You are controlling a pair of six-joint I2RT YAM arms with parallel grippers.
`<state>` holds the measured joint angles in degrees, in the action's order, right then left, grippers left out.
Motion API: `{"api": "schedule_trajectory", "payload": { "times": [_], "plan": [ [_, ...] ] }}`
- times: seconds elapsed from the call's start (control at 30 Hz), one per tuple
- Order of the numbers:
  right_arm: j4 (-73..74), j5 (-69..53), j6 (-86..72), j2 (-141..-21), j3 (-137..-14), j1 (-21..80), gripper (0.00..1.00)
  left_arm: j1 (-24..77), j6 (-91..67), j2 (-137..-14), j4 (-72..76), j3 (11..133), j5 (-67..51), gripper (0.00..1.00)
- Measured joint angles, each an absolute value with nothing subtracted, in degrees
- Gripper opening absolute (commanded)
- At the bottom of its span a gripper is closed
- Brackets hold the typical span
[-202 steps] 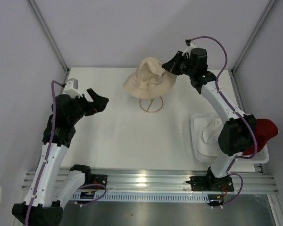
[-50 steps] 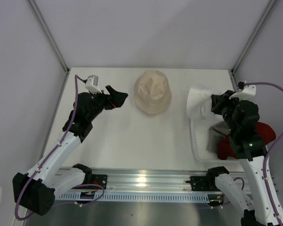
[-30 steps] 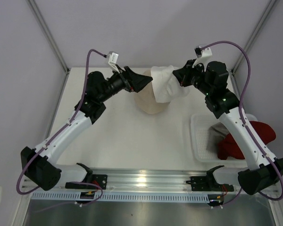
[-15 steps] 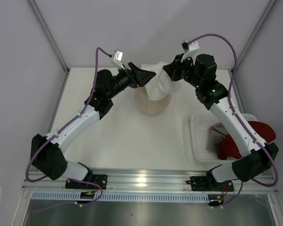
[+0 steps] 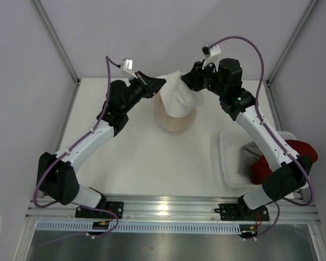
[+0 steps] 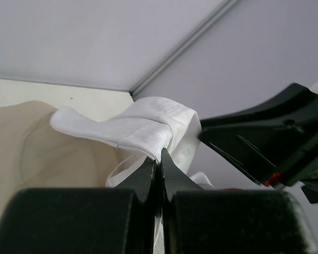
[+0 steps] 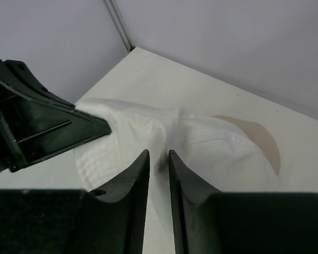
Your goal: Stack the hats
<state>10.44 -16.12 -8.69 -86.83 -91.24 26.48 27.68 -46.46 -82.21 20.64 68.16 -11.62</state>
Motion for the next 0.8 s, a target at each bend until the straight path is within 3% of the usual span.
{"api": "schedule_trajectory", "payload": {
  "times": [0.1,0.2,0.23,0.3,0.5,0.8],
  "plan": [
    [10.2,-17.5,-9.4,-87.7,-91.2,26.5,0.42,25.8,-47.7,-82.5,21.8,65.3,-10.7,0.01],
    [10.4,-16.9,-9.6,-88.6,-91.2,26.6,0.72,24.6,-48.6,-84.8,22.9,63.6,-10.8,0.01],
    [10.6,-16.6,-9.6,-88.6,-91.2,26.6,0.89,24.3,-49.1,-86.1,23.5,63.4,-11.1,0.01],
    [11.3,-15.4,-9.5,-88.7,-91.2,26.6,0.99,23.8,-49.7,-88.3,25.4,62.4,-11.9,0.01],
    [13.0,-9.7,-10.7,-87.8,-89.9,25.3,0.99,23.0,-50.1,-91.3,29.6,56.3,-14.2,0.01],
    [7.4,-9.7,-21.8,-82.8,-74.7,12.3,1.0,21.4,-50.3,-93.2,32.6,52.8,-14.3,0.01]
  ]
}}
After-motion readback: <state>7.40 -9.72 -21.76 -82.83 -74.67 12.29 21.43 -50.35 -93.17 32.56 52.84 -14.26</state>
